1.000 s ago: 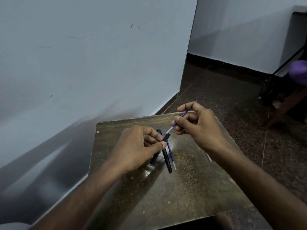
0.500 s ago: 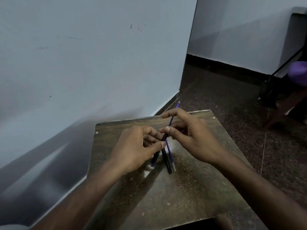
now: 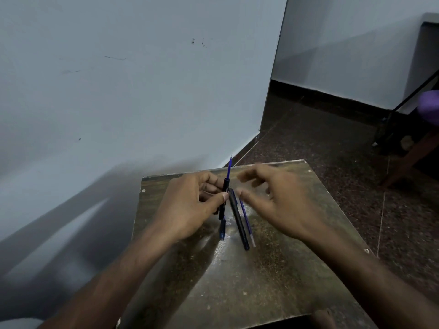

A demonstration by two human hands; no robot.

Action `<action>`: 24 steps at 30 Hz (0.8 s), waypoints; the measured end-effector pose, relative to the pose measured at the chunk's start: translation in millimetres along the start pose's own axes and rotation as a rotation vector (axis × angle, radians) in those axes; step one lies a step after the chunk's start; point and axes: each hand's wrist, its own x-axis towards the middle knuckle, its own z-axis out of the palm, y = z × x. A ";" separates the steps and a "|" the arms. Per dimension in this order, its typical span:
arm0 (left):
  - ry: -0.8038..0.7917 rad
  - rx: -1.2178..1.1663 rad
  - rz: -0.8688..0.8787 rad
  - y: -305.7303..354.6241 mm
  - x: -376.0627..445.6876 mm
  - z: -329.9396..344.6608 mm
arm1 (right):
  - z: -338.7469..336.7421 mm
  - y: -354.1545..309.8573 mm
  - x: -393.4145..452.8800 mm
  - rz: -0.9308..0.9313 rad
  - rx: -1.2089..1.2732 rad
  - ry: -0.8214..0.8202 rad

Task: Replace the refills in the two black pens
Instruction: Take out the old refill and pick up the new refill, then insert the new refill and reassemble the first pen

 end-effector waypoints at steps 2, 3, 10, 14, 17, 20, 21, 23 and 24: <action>0.034 0.015 -0.004 -2.2 2.2 -3.9 | 6.7 -4.4 -3.8 -0.044 -0.258 -0.207; 0.051 0.013 -0.007 -3.0 3.5 -5.6 | 10.4 -5.8 -5.8 -0.046 -0.338 -0.276; 0.113 -0.025 -0.028 -5.4 6.5 -12.6 | 24.0 -15.5 -9.8 -0.059 -0.488 -0.269; 0.101 0.003 -0.018 -2.1 3.6 -11.4 | 29.0 -18.0 -8.8 -0.027 -0.486 -0.278; 0.098 0.015 -0.018 -1.7 3.3 -10.5 | 33.3 -17.0 -9.0 -0.019 -0.459 -0.270; 0.101 0.024 -0.012 -3.0 4.2 -10.5 | 39.2 -16.7 -10.8 0.001 -0.388 -0.260; 0.098 0.028 -0.009 -3.1 4.1 -10.8 | 40.6 -17.8 -11.2 -0.002 -0.362 -0.261; 0.101 0.032 -0.010 -2.7 3.6 -11.4 | 42.3 -20.6 -10.6 -0.030 -0.295 -0.273; 0.105 0.031 -0.013 -2.6 3.8 -11.5 | 42.7 -21.8 -10.3 -0.051 -0.258 -0.272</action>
